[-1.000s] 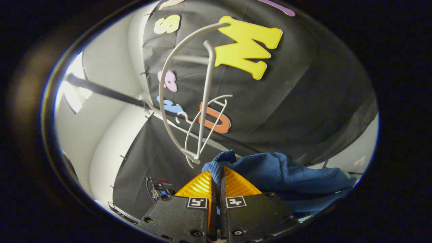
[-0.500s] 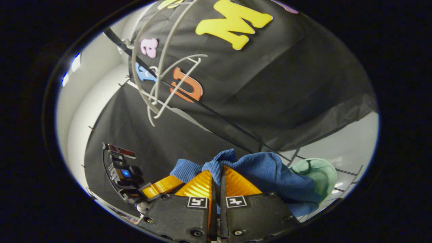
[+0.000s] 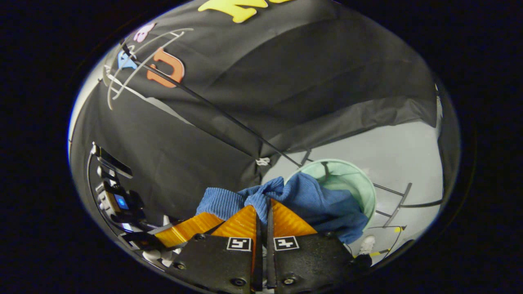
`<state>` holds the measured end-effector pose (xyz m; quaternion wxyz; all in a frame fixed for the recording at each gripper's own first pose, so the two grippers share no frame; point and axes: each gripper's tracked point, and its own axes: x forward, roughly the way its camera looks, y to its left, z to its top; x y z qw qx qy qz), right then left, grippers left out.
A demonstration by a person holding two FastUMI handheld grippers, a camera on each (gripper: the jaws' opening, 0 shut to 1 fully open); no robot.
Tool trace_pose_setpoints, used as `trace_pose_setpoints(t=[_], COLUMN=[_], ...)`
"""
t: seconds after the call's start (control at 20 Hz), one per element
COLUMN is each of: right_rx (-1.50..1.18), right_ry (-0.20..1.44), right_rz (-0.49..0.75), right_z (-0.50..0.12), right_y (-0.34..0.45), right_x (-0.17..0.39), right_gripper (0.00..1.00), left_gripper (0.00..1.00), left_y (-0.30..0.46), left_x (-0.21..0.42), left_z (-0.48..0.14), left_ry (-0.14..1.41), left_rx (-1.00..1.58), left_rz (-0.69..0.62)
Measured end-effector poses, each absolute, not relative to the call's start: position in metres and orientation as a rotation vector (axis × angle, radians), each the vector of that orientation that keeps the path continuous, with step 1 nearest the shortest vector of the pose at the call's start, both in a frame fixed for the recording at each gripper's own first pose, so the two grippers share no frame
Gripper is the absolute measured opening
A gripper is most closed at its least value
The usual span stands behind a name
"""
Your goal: Grasp the clothes on the hanger with both hands and then place them into the laundry hamper below.
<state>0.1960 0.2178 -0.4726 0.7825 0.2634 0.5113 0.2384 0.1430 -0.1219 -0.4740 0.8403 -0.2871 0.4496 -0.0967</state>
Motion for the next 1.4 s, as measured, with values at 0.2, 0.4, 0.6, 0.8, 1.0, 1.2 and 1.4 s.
trace_pose_setpoints(t=[0.2,0.4,0.6,0.8,1.0,1.2,1.4], right_rx=[0.470,0.428,0.431,0.457,0.441,0.430,0.403], right_ry=[1.179,1.235,1.244,1.187,1.162,1.123,1.016], right_rz=[0.447,0.388,0.385,0.394,0.378,0.356,0.344], right_z=[-0.510,-0.534,-0.534,-0.516,-0.511,-0.497,-0.466], right_y=[0.211,0.202,0.195,0.195,0.186,0.173,0.159], right_x=[0.178,0.173,0.170,0.176,0.170,0.167,0.160], right_gripper=[0.07,0.07,0.13,0.53,0.81,0.84,0.89], left_gripper=[0.01,0.01,0.22,0.81,1.00,1.00,1.00], left_y=[-0.132,-0.130,-0.128,-0.129,-0.110,-0.101,-0.094], left_x=[0.125,0.111,0.105,0.098,0.090,0.085,0.084], left_z=[-0.511,-0.534,-0.537,-0.538,-0.533,-0.523,-0.476], left_ry=[1.056,1.126,1.142,1.142,1.131,1.089,1.005], left_rx=[-0.589,-0.518,-0.502,-0.540,-0.514,-0.472,-0.443], left_rz=[-0.164,-0.109,-0.124,-0.108,-0.059,-0.058,-0.062])
